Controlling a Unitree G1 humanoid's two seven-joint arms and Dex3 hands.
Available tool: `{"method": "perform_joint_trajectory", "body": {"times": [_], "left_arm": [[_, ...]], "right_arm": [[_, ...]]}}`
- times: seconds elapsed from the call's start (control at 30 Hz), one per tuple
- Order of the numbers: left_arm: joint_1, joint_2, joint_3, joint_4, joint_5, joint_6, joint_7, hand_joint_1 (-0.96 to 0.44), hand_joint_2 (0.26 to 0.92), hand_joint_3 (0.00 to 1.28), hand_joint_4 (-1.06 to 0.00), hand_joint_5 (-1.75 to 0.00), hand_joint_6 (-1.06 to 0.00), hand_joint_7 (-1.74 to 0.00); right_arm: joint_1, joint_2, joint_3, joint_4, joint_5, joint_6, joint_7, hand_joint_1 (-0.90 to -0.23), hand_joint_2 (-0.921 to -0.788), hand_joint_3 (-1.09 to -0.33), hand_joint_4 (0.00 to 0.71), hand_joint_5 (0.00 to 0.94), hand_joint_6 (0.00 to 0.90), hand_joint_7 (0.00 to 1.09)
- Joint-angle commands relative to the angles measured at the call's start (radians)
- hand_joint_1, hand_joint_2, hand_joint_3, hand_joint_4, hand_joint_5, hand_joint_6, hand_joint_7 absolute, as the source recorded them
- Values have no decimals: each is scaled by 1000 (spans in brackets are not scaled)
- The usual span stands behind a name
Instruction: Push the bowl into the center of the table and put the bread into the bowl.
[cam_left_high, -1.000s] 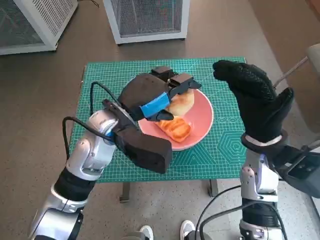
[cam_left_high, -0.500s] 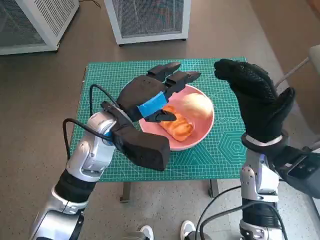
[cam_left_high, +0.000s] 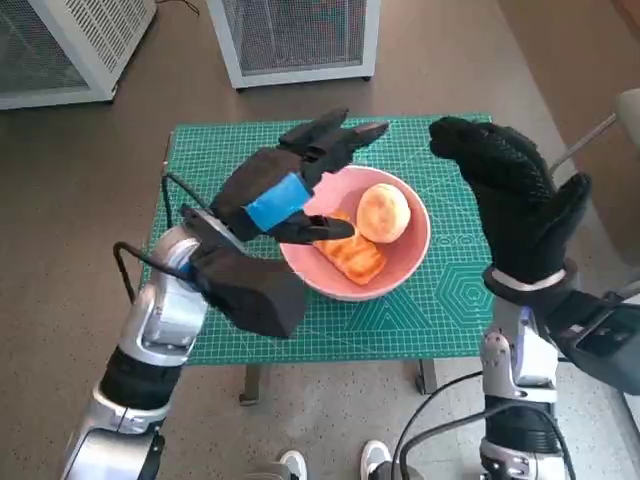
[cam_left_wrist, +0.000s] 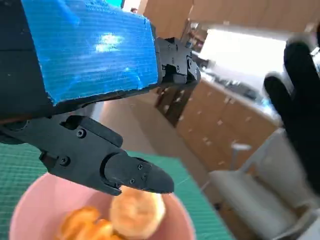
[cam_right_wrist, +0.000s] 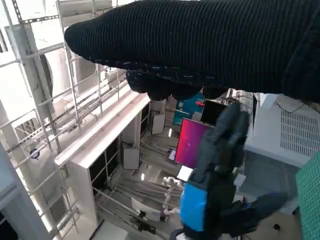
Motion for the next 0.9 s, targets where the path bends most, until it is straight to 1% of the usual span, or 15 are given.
{"method": "perform_joint_trajectory", "body": {"times": [0.03,0.2,0.27,0.3,0.33,0.4,0.5,0.63,0.8,0.9], "left_arm": [[25,1,74,-16,-134,-50,-24,-633,921,212,-111,-7,-132,-236],[48,-47,144,7,-301,-131,-26,-645,921,289,-145,-20,-161,-253],[55,-71,161,11,-358,-157,-26,-650,921,317,-159,-20,-152,-290],[59,-94,170,3,-387,-170,-17,-651,921,329,-166,-19,-144,-314],[63,-109,176,-1,-407,-180,-11,-654,921,345,-171,-20,-123,-359],[71,-142,186,-17,-436,-198,13,-669,921,397,-186,-21,-50,-518],[88,-181,199,-34,-473,-225,35,-685,921,454,-198,-26,-16,-606],[107,-221,214,-37,-522,-262,44,-676,921,485,-200,-28,-3,-651],[123,-253,216,-39,-549,-296,47,-647,921,483,-208,-34,0,-685],[131,-258,214,-46,-535,-324,47,-644,921,473,-217,-39,1,-707]], "right_arm": [[-8,-13,-10,19,5,13,7,-389,-921,-469,587,253,300,760],[-13,-21,-22,17,3,13,-2,-386,-921,-462,602,223,304,727],[-15,-21,-26,12,-3,14,-12,-386,-921,-459,605,201,311,708],[-16,-19,-28,8,-10,12,-24,-386,-921,-458,605,191,313,700],[-17,-18,-29,6,-15,10,-32,-387,-921,-457,596,182,311,695],[-20,-15,-31,-5,-31,8,-56,-389,-921,-456,566,152,301,681],[-30,-13,-32,-17,-52,8,-92,-389,-921,-455,533,124,285,667],[-38,-13,-30,-35,-77,9,-126,-389,-921,-453,495,95,259,651],[-45,-19,-26,-51,-87,10,-141,-397,-921,-445,453,63,231,633],[-51,-24,-24,-58,-92,14,-145,-399,-921,-443,441,53,224,629]]}}
